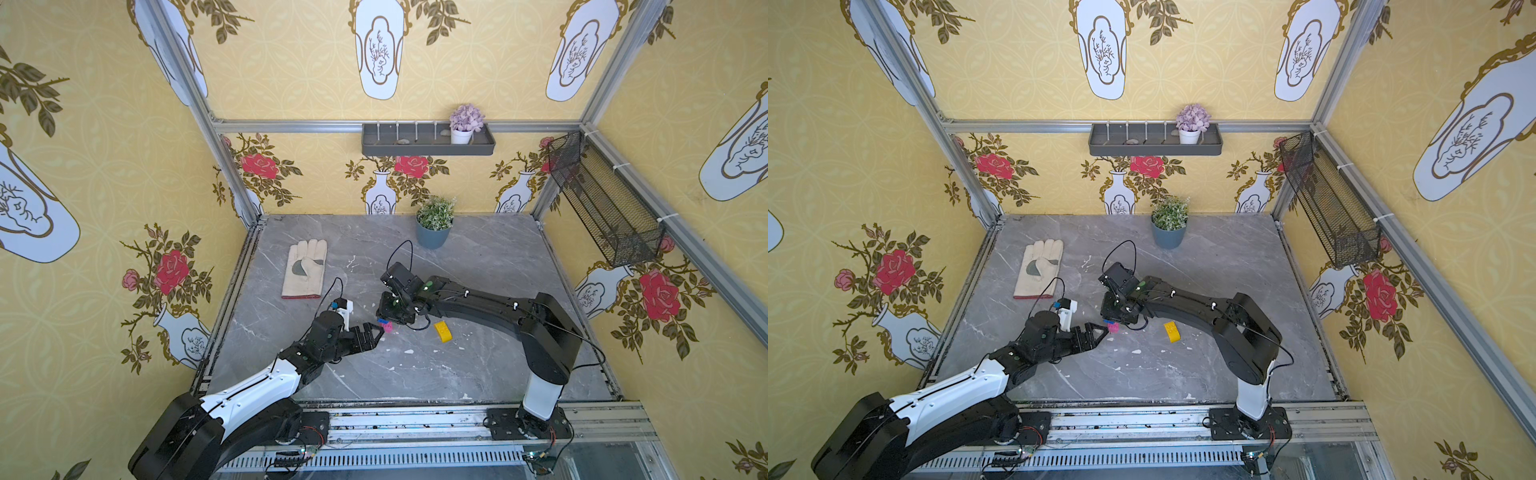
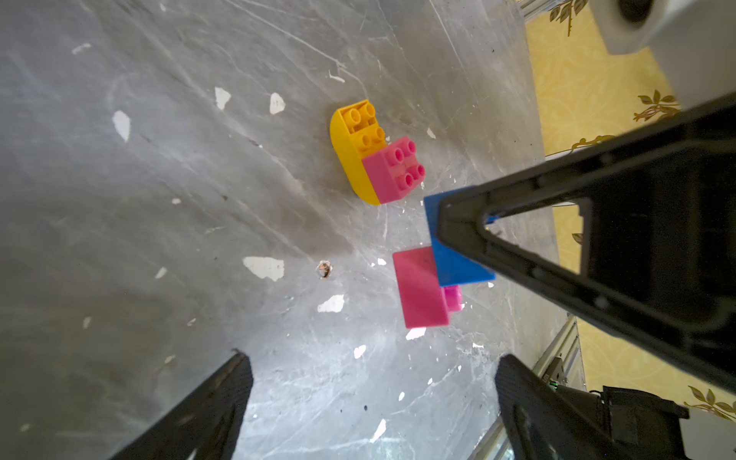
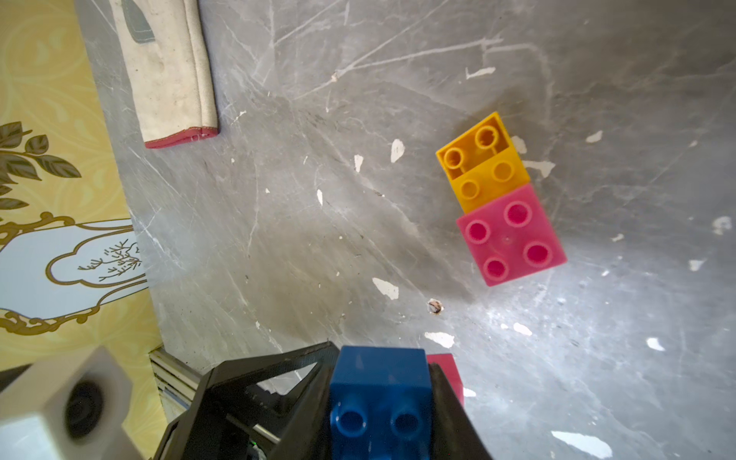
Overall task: Assemble the letter s with lego
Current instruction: Adjust the lego brick at the center of the board.
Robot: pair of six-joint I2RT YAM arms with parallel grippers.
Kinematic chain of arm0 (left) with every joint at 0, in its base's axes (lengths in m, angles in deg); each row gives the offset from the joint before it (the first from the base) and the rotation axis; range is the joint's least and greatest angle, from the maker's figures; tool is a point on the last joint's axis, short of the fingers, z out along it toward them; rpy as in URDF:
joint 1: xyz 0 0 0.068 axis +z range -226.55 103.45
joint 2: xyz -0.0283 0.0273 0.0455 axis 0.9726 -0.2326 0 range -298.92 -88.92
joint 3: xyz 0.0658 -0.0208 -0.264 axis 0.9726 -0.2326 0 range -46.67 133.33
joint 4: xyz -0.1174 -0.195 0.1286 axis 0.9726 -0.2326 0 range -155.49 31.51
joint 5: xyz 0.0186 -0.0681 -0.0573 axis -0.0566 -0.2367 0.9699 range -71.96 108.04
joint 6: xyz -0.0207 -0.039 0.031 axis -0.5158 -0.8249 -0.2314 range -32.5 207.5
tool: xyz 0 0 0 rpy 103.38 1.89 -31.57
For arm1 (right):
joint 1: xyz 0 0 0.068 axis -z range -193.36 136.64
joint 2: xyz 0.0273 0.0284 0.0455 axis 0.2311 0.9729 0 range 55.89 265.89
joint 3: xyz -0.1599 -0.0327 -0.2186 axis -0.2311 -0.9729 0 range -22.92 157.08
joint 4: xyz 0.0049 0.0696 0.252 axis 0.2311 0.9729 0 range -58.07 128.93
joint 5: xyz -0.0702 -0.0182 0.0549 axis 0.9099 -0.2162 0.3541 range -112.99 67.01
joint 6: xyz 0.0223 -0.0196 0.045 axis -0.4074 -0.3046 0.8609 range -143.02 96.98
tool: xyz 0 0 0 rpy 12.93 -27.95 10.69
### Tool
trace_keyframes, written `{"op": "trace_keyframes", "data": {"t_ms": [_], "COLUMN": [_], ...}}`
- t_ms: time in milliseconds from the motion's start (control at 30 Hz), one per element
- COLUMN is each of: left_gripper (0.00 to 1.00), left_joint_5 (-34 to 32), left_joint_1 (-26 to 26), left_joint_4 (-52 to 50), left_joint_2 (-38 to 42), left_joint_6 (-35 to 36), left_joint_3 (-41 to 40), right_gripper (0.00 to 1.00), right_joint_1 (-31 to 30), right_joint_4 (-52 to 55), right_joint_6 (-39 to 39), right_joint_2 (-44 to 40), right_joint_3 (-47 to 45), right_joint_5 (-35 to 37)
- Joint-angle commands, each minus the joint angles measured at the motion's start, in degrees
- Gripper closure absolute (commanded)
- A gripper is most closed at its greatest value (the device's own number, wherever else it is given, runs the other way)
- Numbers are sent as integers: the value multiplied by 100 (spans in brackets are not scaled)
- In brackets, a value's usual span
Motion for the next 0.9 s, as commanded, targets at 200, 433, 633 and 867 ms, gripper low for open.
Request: {"op": "trace_keyframes", "data": {"t_ms": [200, 433, 633, 867], "left_gripper": [2, 3, 2, 1], "left_joint_5": [-365, -499, -574, -1700], "left_joint_1": [7, -1, 4, 183], "left_joint_4": [0, -84, -294, -2113], "left_joint_2": [-200, -569, -571, 911], "left_joint_6": [40, 14, 31, 317], "left_joint_3": [57, 218, 366, 942], "right_gripper": [75, 75, 75, 75], "right_joint_1": [-108, -187, -123, -18], "right_joint_4": [-257, -363, -263, 187], "right_joint_6": [167, 240, 152, -697], "right_joint_2": [-261, -486, -641, -396], "right_joint_3": [-205, -439, -631, -442], "right_joint_5": [-73, -77, 145, 55]}}
